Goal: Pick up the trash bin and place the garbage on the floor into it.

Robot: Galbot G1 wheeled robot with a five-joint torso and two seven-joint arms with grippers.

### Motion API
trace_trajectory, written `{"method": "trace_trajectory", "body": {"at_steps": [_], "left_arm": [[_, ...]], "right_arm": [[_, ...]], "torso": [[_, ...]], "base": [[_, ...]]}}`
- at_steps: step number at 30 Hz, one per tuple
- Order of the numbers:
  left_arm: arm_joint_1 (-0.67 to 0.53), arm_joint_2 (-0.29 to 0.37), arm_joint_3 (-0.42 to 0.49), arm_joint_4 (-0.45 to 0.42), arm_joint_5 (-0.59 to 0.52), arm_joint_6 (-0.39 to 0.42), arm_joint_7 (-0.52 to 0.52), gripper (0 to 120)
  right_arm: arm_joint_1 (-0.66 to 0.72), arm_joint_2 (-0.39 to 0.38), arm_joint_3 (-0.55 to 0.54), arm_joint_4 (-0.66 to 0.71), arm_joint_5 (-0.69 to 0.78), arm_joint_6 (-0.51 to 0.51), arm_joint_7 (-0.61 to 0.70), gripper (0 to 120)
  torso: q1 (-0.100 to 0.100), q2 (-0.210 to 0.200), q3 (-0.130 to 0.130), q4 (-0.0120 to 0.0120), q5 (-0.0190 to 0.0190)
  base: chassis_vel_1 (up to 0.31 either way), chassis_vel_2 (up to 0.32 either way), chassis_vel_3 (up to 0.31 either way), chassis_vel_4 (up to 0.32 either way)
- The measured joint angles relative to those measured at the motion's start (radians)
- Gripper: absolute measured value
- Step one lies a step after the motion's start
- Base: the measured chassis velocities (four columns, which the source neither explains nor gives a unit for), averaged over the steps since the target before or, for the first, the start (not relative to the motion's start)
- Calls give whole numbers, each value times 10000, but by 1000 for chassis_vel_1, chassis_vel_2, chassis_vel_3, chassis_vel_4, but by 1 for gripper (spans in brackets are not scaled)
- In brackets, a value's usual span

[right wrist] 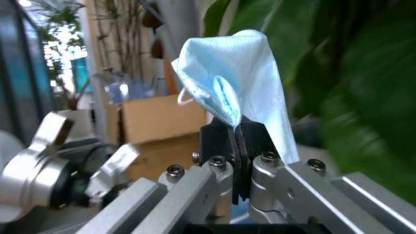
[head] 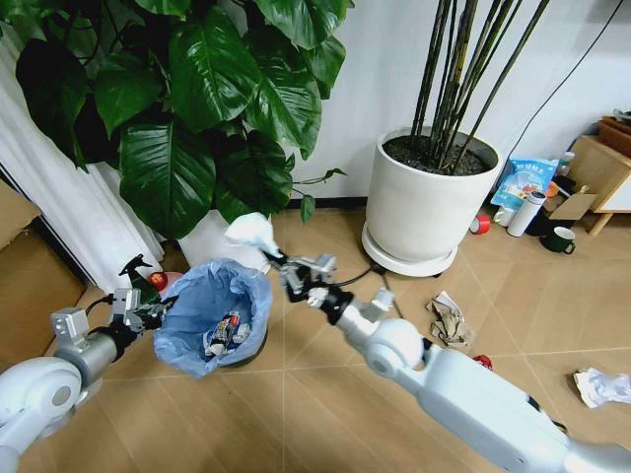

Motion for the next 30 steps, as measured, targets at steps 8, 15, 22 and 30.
{"method": "trace_trajectory", "body": {"at_steps": [8,15,22,30], "left_arm": [[-15,2,-14,-41,-54,7,16,0],[43,78,-145,-167,-205,18,16,0],[74,128,-167,-301,-313,52,-6,0],[87,139,-201,-325,-428,85,-29,0]], "right_arm": [[217,1213,-835,-975,-89,34,-38,0],[197,1089,-930,-1264,-340,7,44,0],[323,789,-1005,-1551,-569,-264,411,15],[629,428,-1245,-1327,-213,-474,802,45]], "torso": [[0,0,0,2,1],[0,0,-1,-3,3],[0,0,-1,0,3],[0,0,-1,0,4]], "base": [[0,0,0,0],[0,0,0,0],[0,0,0,0],[0,0,0,0]]}}
